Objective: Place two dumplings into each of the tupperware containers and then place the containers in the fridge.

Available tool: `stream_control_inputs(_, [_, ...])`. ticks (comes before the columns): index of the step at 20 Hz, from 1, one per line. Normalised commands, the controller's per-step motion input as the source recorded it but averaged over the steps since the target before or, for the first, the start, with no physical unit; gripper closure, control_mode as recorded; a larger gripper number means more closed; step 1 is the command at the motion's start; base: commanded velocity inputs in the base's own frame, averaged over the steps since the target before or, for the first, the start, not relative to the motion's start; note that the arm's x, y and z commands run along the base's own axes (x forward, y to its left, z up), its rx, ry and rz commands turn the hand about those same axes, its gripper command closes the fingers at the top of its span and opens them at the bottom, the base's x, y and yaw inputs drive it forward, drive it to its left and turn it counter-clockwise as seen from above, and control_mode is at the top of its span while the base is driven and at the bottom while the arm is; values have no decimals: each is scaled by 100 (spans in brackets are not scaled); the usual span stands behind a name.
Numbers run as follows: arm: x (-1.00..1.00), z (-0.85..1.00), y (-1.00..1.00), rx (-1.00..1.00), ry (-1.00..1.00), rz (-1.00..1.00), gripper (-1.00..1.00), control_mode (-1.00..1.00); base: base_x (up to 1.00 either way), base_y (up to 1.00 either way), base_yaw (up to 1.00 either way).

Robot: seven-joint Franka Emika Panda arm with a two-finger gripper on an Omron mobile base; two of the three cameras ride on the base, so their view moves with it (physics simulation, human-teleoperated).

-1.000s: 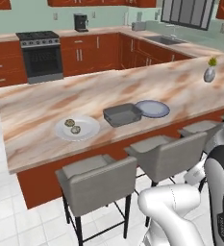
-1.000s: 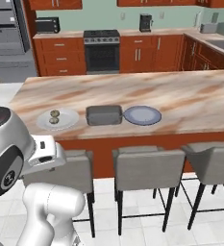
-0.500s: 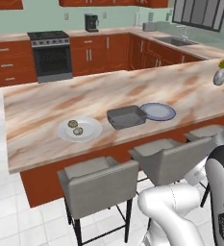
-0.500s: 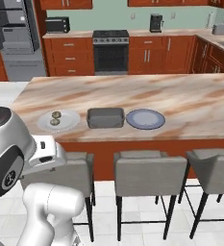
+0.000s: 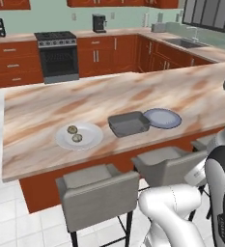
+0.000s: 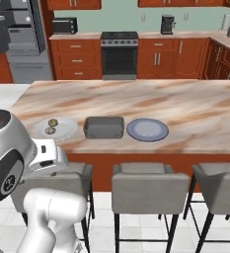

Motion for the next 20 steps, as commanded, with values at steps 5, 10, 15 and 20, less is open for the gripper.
stream_control_inputs(5, [0,0,0,0,0,0,-100,100,30,-30,13])
stream_control_inputs(10, [0,0,0,0,0,0,-100,100,38,-11,19])
stream_control_inputs(15, [0,0,0,0,0,0,-100,100,36,-6,18])
stream_control_inputs(20, [0,0,0,0,0,0,-100,100,8,-9,22])
